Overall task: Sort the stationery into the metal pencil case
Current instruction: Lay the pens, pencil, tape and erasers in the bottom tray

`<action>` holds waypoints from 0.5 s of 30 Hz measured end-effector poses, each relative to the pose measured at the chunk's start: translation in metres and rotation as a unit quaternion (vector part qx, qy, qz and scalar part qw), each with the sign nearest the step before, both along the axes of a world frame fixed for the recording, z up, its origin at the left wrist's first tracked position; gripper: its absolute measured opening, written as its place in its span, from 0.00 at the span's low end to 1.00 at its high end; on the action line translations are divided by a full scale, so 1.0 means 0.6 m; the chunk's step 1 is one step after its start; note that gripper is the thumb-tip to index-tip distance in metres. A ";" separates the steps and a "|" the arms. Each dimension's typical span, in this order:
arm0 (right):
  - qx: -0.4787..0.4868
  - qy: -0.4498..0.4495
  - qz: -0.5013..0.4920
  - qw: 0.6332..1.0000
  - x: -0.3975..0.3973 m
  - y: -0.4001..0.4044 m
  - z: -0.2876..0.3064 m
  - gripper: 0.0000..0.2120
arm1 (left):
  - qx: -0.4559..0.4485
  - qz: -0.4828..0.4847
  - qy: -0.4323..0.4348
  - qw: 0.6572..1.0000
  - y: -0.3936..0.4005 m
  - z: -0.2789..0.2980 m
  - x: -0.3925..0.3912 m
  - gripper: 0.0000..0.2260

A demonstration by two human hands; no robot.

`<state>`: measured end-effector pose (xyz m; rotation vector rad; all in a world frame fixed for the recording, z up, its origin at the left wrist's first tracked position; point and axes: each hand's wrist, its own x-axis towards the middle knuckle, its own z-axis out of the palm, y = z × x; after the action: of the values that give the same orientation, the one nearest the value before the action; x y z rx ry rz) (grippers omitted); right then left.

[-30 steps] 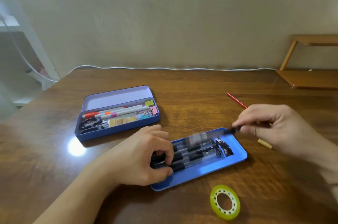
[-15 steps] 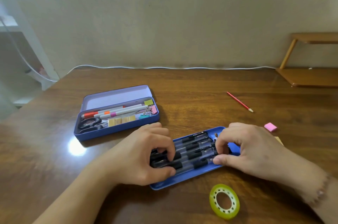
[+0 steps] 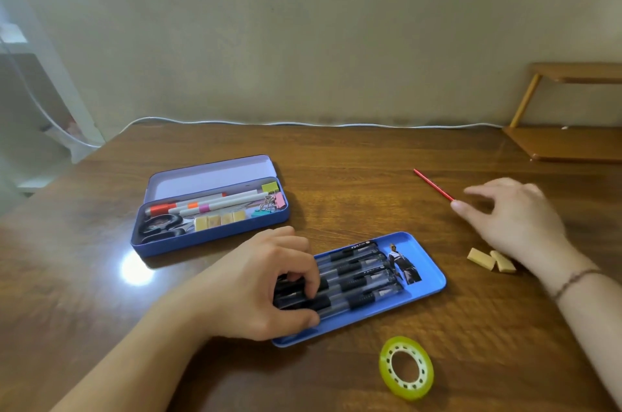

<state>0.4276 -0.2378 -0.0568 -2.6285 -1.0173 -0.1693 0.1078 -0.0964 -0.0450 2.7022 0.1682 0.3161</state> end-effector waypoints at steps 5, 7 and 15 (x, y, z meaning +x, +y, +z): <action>0.004 -0.048 -0.037 0.998 -0.005 0.016 -0.013 0.11 | 0.010 0.000 0.001 1.000 -0.001 -0.002 0.002 0.10; 0.001 -0.063 -0.037 0.997 -0.010 0.016 -0.010 0.10 | 0.001 0.001 -0.004 1.000 0.000 -0.002 0.002 0.09; 0.136 0.124 0.406 0.895 -0.085 -0.034 0.033 0.09 | -0.064 0.140 -0.155 0.976 0.023 -0.019 0.001 0.05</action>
<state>0.3766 -0.2580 -0.0370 -1.7332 -1.7316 0.1997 0.1084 -0.0827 -0.0567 2.4615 0.4611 0.7749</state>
